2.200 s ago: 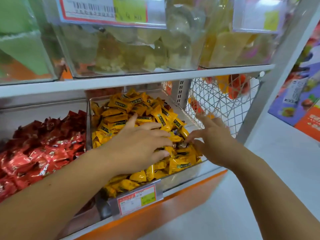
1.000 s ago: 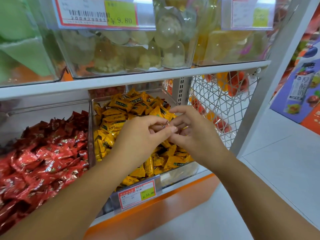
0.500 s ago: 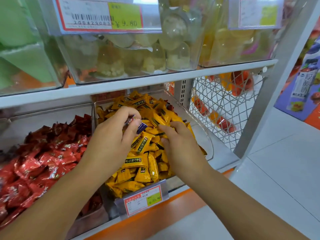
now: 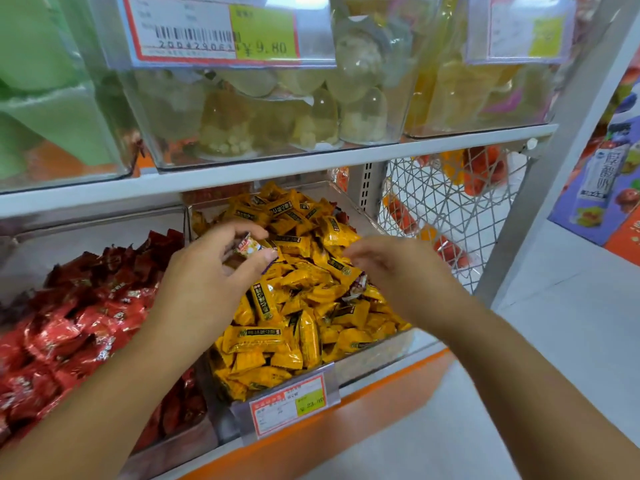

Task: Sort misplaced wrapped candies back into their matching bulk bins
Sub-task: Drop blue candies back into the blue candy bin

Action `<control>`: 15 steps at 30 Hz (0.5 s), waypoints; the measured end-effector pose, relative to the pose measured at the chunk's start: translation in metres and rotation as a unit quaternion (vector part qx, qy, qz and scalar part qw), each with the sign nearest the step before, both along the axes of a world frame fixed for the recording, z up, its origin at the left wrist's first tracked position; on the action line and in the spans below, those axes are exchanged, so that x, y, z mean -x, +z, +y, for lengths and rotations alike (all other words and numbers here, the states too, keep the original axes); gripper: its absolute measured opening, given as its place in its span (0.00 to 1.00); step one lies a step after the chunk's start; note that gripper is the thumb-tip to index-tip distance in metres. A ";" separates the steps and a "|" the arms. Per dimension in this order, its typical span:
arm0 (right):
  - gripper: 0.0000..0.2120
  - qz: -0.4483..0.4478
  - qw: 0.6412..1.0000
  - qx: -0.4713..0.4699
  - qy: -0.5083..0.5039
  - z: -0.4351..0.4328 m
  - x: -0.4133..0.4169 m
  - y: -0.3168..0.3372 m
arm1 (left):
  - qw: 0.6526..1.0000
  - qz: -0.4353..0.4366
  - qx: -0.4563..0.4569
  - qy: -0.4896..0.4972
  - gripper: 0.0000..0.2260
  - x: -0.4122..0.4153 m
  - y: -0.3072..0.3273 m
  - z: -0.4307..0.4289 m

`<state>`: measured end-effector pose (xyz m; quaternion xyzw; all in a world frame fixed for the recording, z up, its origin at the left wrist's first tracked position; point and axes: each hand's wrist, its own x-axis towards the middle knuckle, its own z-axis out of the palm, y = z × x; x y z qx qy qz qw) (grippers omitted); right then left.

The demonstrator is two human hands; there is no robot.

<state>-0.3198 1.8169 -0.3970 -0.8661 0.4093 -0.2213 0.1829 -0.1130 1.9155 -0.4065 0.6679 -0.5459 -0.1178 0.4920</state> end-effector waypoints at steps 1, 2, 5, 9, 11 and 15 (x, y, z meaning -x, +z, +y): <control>0.15 0.030 0.999 0.009 -0.028 -0.006 0.007 0.000 | 1.000 -0.010 -0.006 0.002 0.07 0.001 0.000 0.000; 0.15 0.055 0.997 0.006 -0.044 -0.010 0.009 -0.003 | 1.000 -0.018 -0.010 0.004 0.07 0.002 0.000 0.000; 0.21 0.113 0.993 -0.014 -0.033 -0.007 0.000 -0.014 | 1.000 -0.029 -0.008 0.000 0.05 0.003 0.002 0.002; 0.35 0.194 0.981 0.005 -0.010 -0.009 -0.015 -0.026 | 0.998 -0.062 -0.013 -0.008 0.06 0.002 0.003 0.004; 0.35 0.179 0.983 -0.013 -0.034 -0.012 -0.018 -0.025 | 0.997 -0.072 -0.021 -0.014 0.07 0.002 0.002 0.005; 0.31 0.160 0.985 -0.019 -0.054 -0.012 -0.023 -0.027 | 0.996 -0.087 -0.022 -0.015 0.07 0.002 0.000 0.006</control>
